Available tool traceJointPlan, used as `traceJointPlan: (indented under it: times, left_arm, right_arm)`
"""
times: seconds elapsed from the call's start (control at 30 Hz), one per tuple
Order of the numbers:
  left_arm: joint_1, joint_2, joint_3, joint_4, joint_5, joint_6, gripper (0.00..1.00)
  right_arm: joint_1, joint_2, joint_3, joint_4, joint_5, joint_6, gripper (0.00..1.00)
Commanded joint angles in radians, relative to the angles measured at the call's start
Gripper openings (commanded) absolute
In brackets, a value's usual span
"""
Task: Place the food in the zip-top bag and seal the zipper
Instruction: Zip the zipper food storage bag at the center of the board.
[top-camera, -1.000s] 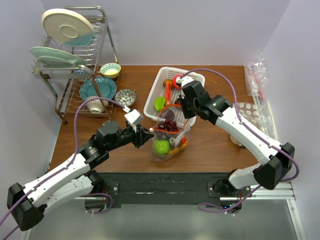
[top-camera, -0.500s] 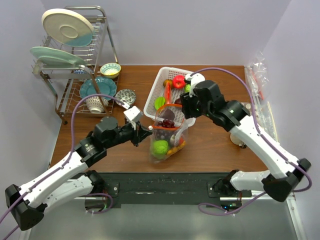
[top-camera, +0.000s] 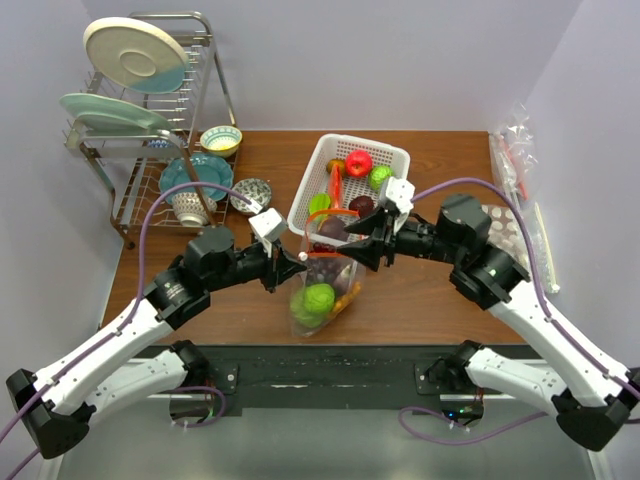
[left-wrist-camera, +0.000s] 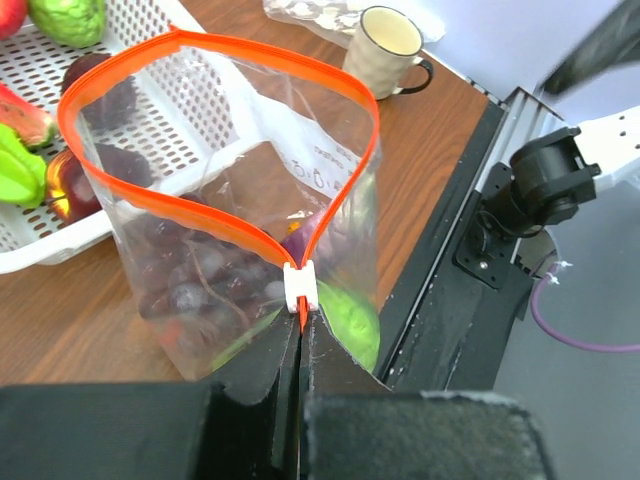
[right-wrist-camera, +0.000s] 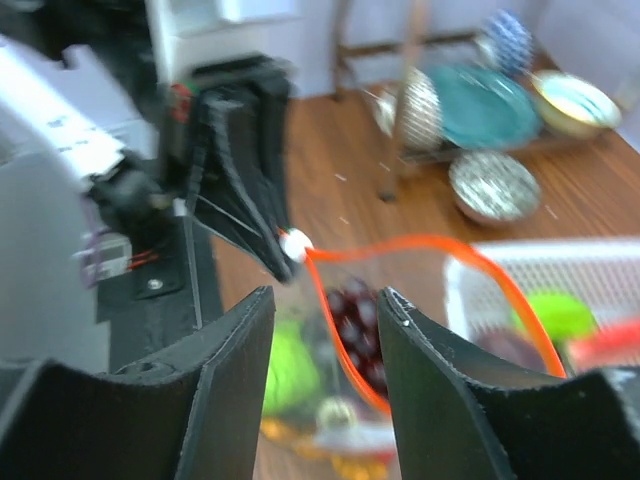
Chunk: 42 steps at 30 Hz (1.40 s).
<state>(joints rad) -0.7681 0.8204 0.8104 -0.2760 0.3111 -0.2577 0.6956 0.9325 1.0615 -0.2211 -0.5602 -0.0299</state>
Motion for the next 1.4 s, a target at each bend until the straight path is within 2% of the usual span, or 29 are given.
traceJointPlan:
  times: [0.0, 0.17, 0.33, 0.6, 1.07, 1.2, 1.3, 1.37]
  left_arm:
    - [-0.004, -0.006, 0.064, 0.063, 0.071, 0.002, 0.0]
    - [-0.003, 0.011, 0.062, 0.072, 0.112, 0.003, 0.0]
    - [-0.003, 0.008, 0.061, 0.075, 0.123, 0.014, 0.0]
    - [-0.005, 0.006, 0.069, 0.064, 0.155, 0.029, 0.0]
    - [-0.004, 0.009, 0.082, 0.037, 0.137, 0.054, 0.0]
    - [-0.003, 0.011, 0.088, 0.024, 0.125, 0.061, 0.0]
    - [-0.003, 0.002, 0.096, 0.008, 0.103, 0.069, 0.0]
    - [-0.004, -0.004, 0.104, -0.008, 0.085, 0.074, 0.0]
  right_arm:
    - [0.002, 0.063, 0.037, 0.118, -0.26, -0.099, 0.51]
    - [0.005, 0.109, 0.045, 0.12, -0.398, -0.2, 0.51]
    - [0.004, 0.17, 0.072, 0.074, -0.455, -0.326, 0.52]
    - [0.012, 0.301, 0.153, 0.012, -0.524, -0.35, 0.5]
    - [0.027, 0.391, 0.143, -0.055, -0.537, -0.42, 0.48]
    - [0.027, 0.405, 0.153, -0.078, -0.534, -0.429, 0.41]
    - [0.027, 0.41, 0.172, -0.099, -0.541, -0.432, 0.28]
    - [0.025, 0.417, 0.19, -0.109, -0.546, -0.424, 0.09]
